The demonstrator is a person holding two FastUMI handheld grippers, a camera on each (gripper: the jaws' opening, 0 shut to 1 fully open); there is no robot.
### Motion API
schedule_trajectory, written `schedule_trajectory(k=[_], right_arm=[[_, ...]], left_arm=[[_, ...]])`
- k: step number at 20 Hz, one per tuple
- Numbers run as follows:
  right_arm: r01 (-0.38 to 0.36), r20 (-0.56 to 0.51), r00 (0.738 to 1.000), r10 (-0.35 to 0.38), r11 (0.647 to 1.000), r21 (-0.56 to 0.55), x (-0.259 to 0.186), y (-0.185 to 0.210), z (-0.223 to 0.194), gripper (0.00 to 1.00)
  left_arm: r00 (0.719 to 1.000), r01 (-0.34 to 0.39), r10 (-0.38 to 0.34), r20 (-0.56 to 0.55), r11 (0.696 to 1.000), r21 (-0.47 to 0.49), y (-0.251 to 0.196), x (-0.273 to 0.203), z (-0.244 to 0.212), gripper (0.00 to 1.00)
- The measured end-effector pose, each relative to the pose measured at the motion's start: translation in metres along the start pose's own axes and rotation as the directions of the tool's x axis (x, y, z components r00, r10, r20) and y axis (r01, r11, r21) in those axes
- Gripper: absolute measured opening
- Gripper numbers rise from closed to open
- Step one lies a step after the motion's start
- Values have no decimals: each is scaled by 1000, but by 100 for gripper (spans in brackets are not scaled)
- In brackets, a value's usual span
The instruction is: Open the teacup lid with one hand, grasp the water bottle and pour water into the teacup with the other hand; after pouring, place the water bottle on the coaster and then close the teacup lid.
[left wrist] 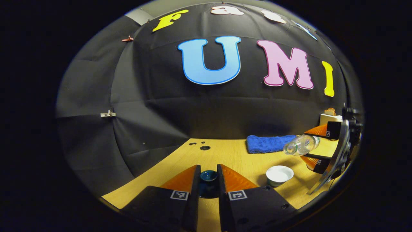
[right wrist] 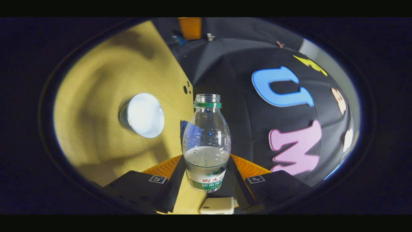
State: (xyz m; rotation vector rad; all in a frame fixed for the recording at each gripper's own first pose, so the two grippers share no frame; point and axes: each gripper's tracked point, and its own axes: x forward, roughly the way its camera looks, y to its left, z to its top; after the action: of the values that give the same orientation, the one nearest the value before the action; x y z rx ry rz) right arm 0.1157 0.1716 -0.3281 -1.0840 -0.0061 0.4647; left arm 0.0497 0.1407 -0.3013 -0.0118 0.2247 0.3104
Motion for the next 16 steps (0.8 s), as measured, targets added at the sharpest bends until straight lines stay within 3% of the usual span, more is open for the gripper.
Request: schedule_trajectory(k=[2, 4, 9, 10, 12, 13, 14, 16], right_arm=[[2, -7, 1000, -1, 989, 146, 0, -4, 1, 75], [1, -6, 1000, 2, 945, 327, -4, -10, 0, 75], [-30, 36, 999, 8, 742, 670, -26, -36, 6, 75], [-34, 44, 999, 3, 701, 712, -27, -39, 6, 75], [-33, 53, 998, -14, 623, 781, -32, -47, 6, 75], [-37, 59, 998, -19, 583, 811, -37, -48, 3, 75], [-38, 62, 998, -25, 542, 839, -39, -50, 1, 75], [-21, 45, 998, -37, 486, 874, -43, -55, -11, 75]], left_arm=[[1000, 8, -8, 2, 1000, 1, -7, 2, 2, 30], [1000, 20, -20, 0, 1000, -2, -14, 5, 3, 30], [998, 57, -57, 3, 998, 1, -39, 10, 6, 30], [998, 63, -63, 2, 998, -5, -43, 10, 6, 24], [997, 76, -76, -1, 997, -14, -53, 11, 6, 25], [997, 83, -83, -1, 996, -16, -59, 12, 7, 30], [996, 89, -89, 1, 996, -16, -64, 13, 8, 25], [995, 101, -101, 5, 995, -12, -72, 14, 12, 25]])
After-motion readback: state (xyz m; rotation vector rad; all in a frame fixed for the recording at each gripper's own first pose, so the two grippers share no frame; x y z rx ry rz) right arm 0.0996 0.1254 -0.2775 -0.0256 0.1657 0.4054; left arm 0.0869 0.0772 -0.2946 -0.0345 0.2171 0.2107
